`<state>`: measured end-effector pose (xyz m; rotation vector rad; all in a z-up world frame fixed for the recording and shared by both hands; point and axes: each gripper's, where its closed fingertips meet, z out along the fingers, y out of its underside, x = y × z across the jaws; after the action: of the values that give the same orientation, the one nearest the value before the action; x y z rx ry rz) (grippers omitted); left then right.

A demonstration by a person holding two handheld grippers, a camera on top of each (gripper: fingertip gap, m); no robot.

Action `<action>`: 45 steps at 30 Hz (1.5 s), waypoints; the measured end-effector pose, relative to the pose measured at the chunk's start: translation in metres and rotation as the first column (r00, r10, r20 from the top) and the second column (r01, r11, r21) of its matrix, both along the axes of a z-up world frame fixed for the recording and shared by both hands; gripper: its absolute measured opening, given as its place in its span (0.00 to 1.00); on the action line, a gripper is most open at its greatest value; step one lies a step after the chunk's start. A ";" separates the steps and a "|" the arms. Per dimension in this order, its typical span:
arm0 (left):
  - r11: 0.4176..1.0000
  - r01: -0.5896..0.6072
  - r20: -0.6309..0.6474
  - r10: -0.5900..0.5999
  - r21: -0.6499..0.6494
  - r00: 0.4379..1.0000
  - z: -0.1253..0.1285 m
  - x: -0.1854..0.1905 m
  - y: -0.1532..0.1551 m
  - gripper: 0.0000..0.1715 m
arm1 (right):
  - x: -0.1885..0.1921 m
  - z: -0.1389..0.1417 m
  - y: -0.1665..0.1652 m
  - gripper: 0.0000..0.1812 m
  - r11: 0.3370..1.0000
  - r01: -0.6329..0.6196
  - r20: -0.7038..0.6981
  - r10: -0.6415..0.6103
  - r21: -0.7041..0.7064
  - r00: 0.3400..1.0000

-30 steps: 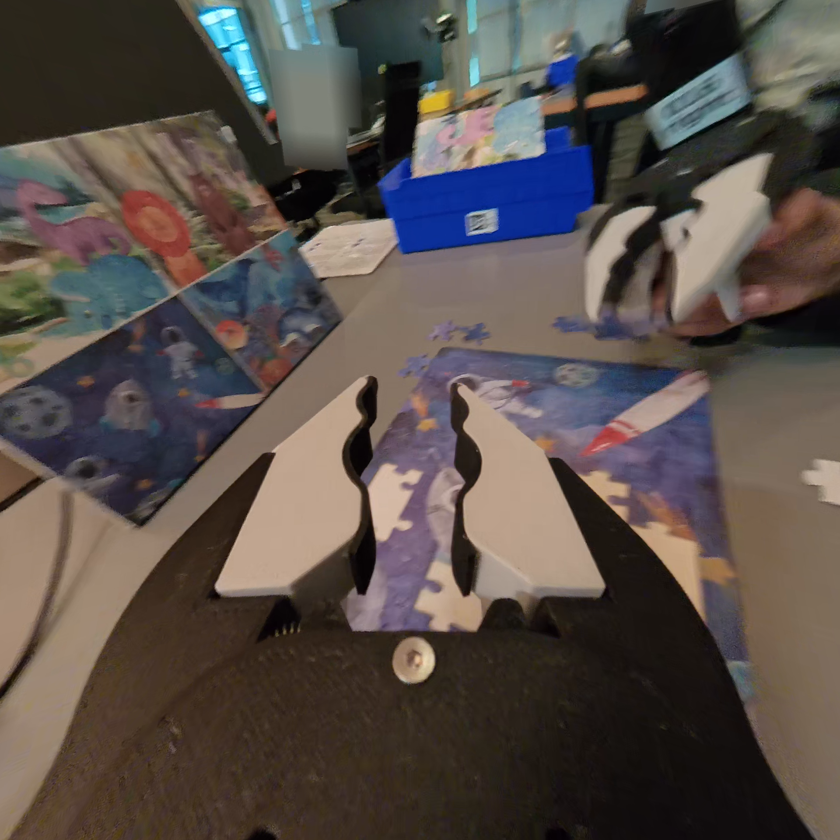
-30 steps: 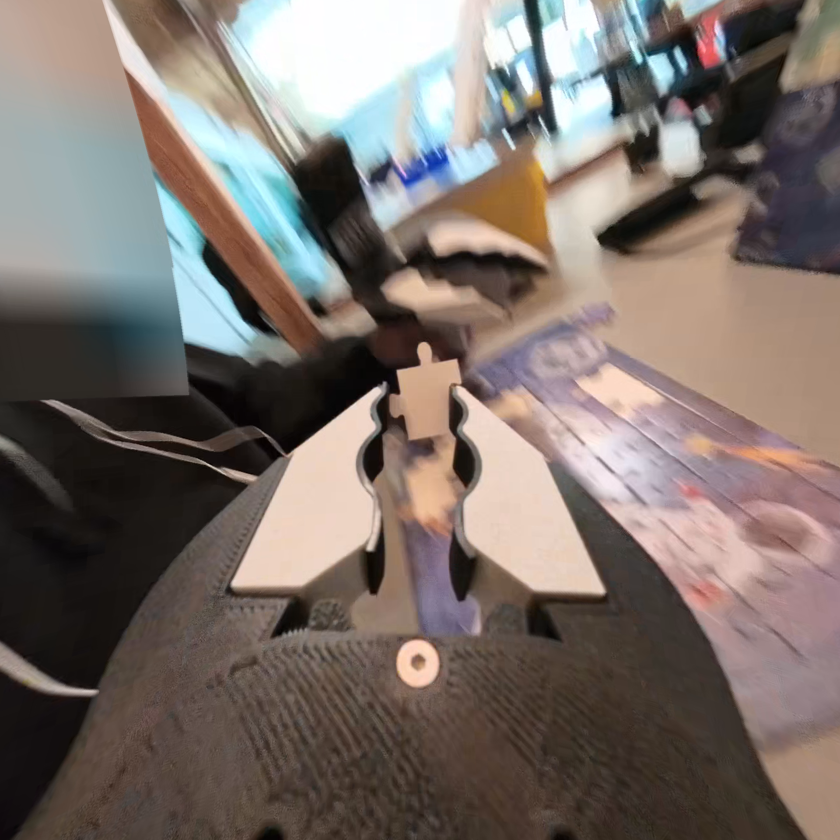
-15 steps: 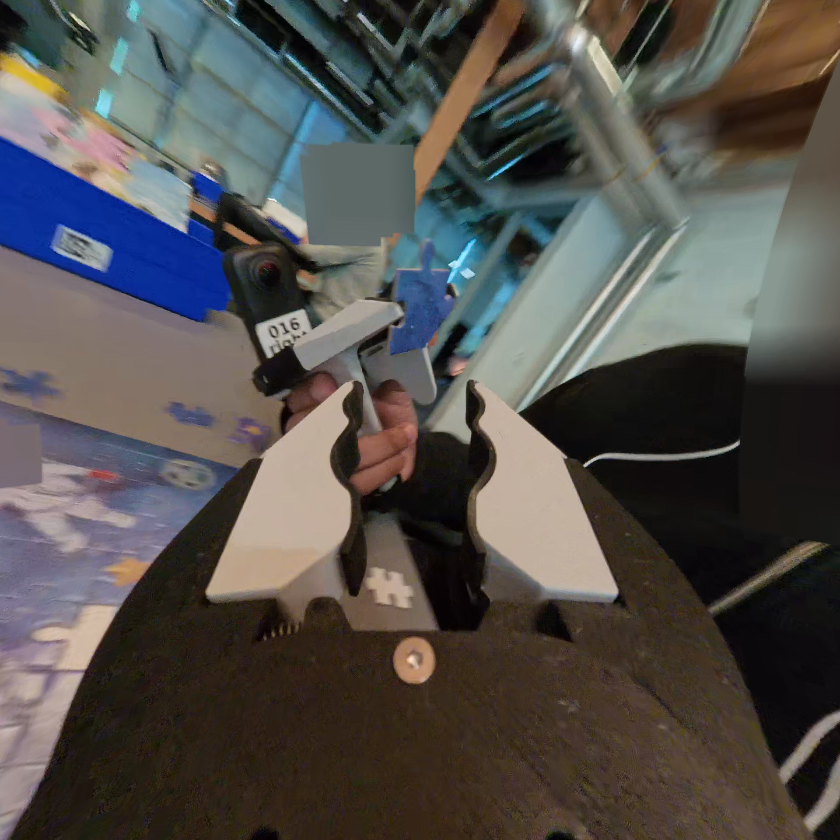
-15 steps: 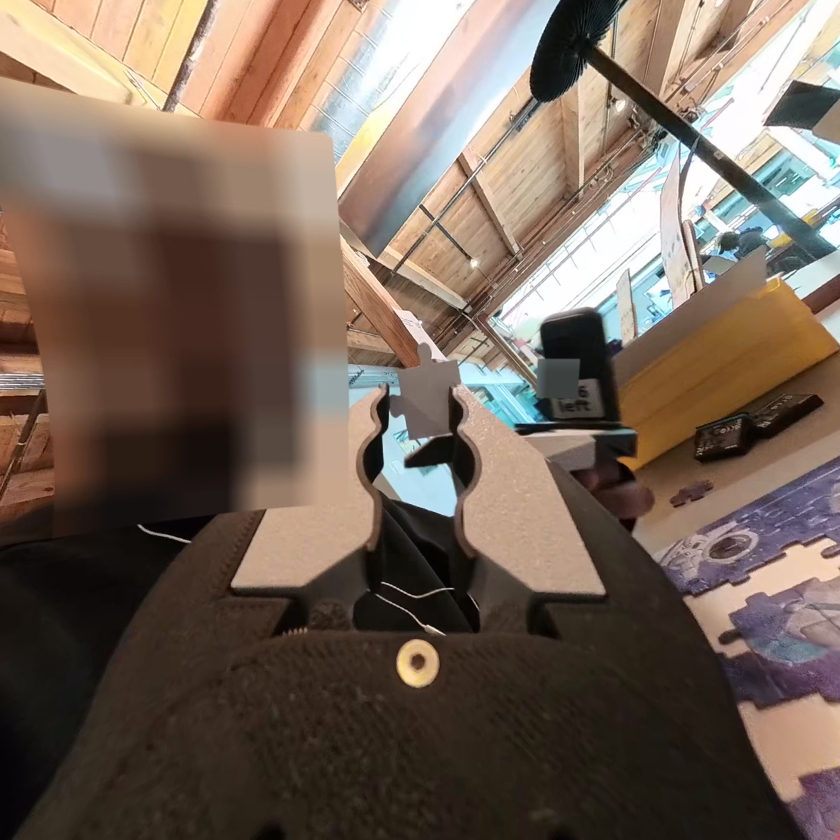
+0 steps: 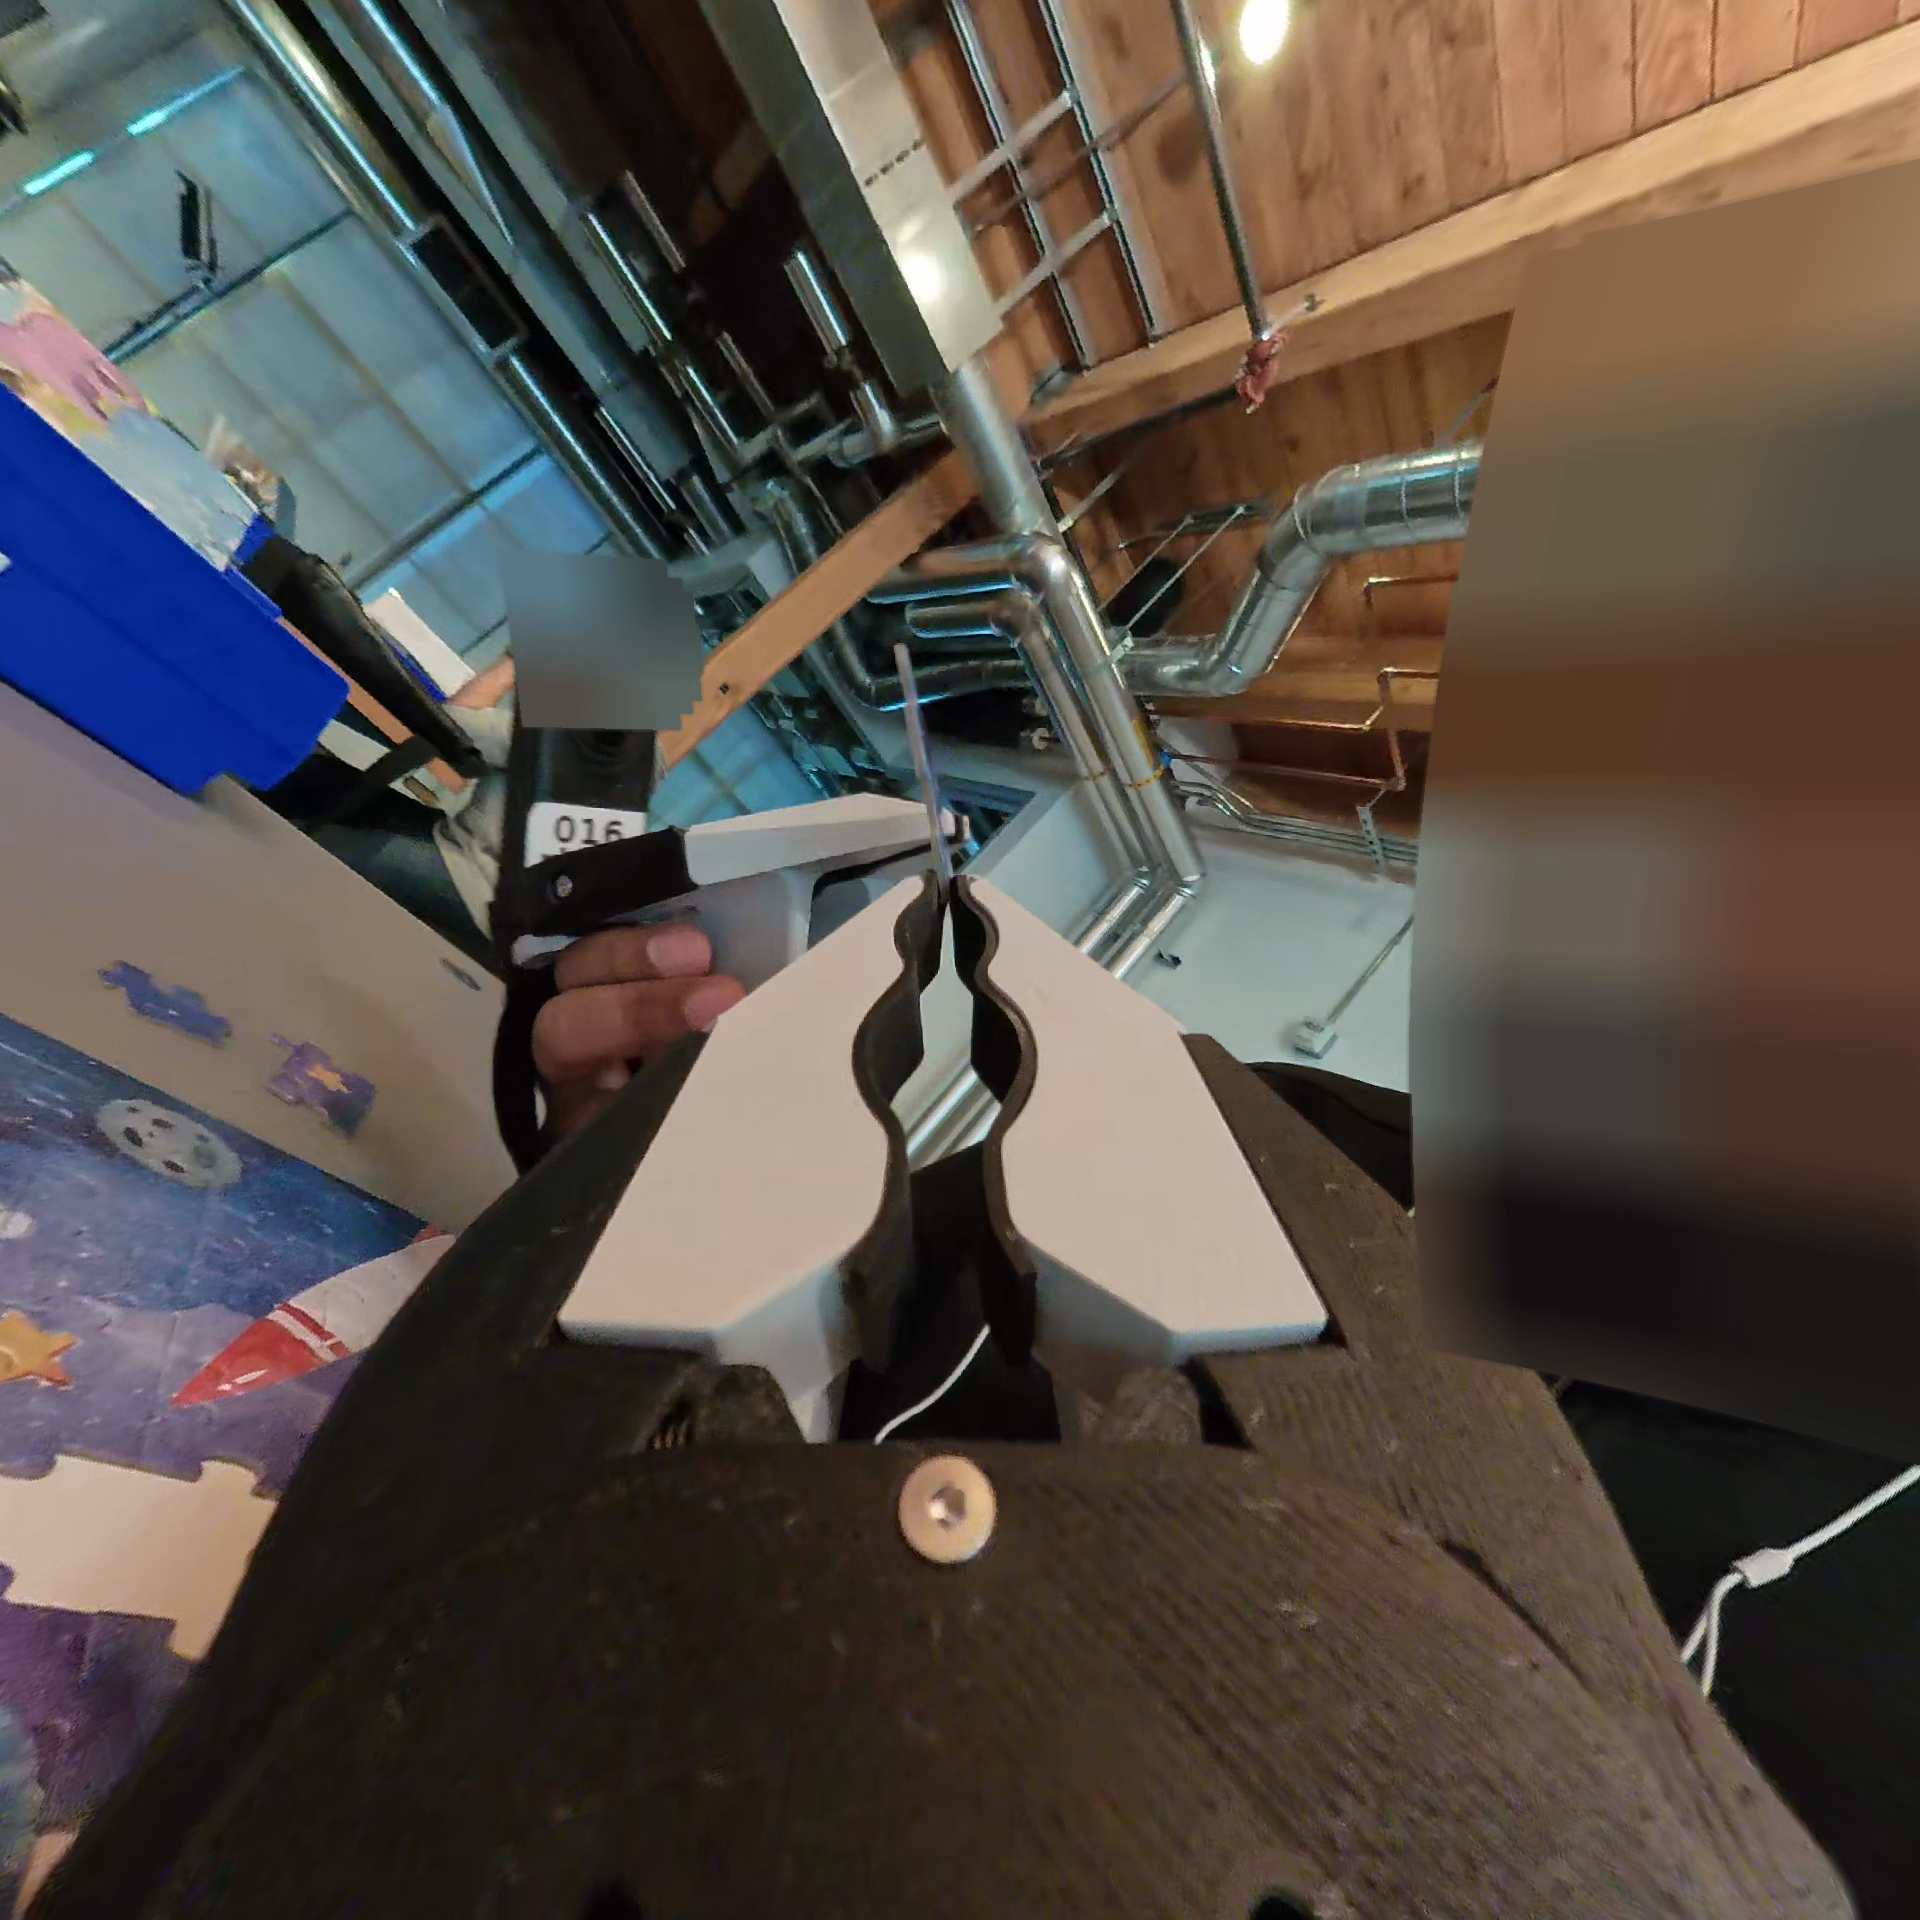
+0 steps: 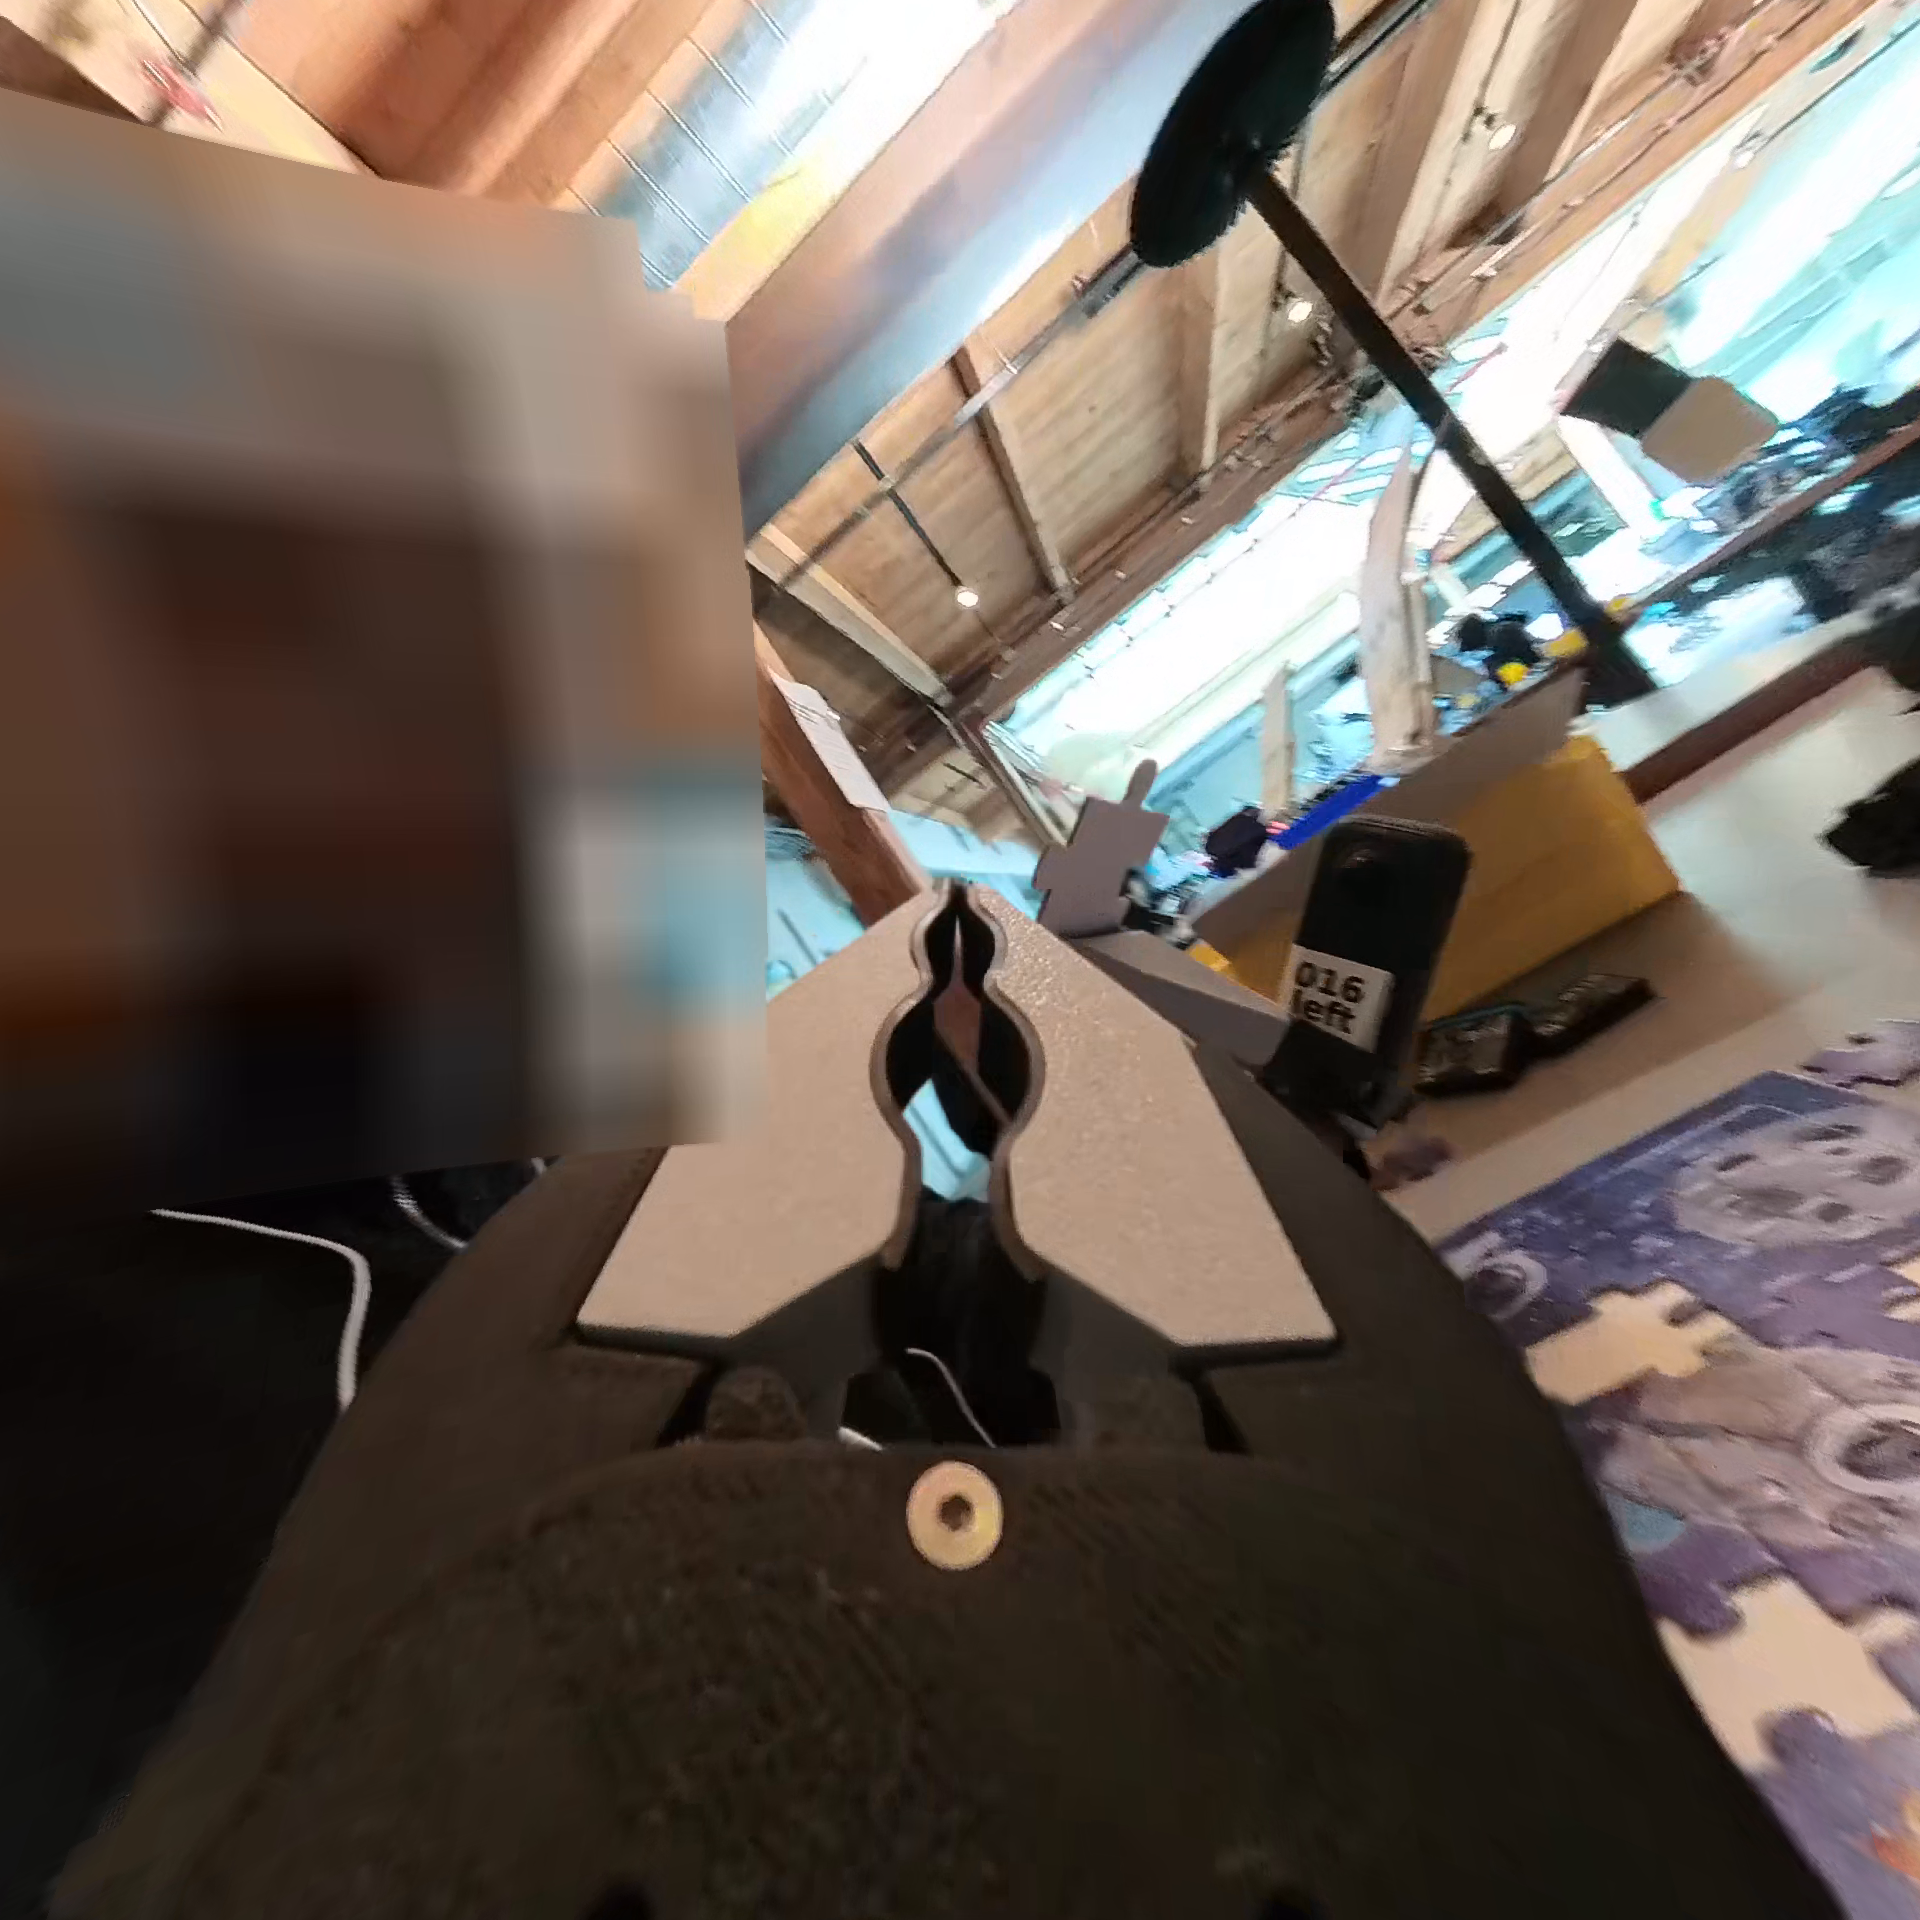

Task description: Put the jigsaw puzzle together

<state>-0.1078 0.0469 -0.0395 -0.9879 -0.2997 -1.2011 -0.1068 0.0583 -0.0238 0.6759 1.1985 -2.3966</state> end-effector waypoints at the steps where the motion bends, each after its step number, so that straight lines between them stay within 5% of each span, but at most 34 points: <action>1: 1.000 -0.009 -0.011 0.008 -0.006 1.000 -0.001 -0.001 0.000 0.00 | 0.000 -0.002 0.000 0.00 0.998 0.033 -0.014 -0.033 0.048 0.999; 7: 0.992 -0.054 -0.139 0.038 -0.117 0.990 -0.014 0.004 0.009 0.00 | -0.013 -0.008 0.010 0.07 0.897 0.275 -0.145 -0.238 0.345 0.960; 13: 0.977 -0.069 -0.216 0.025 -0.201 0.976 -0.027 0.006 0.016 0.00 | -0.019 -0.032 0.004 0.04 0.740 0.346 -0.213 -0.273 0.577 0.938; 24: 0.950 -0.118 -0.342 0.013 -0.288 0.940 -0.040 0.010 0.021 0.00 | -0.013 -0.040 0.002 0.00 0.799 0.243 -0.105 -0.222 0.551 0.969; 39: 0.951 -0.175 -0.333 0.084 -0.254 0.939 -0.034 -0.004 0.015 0.00 | 0.002 -0.074 -0.006 0.00 0.726 0.166 -0.060 -0.169 0.668 0.984; 45: 0.952 -0.180 -0.324 0.093 -0.249 0.941 -0.034 -0.006 0.014 0.00 | 0.003 -0.070 -0.004 0.00 0.765 0.150 -0.035 -0.165 0.626 0.986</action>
<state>-0.1138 0.0609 -0.0733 -1.3582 -0.2864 -0.8733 -0.1033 0.0548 -0.0938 1.0281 2.0379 -2.0704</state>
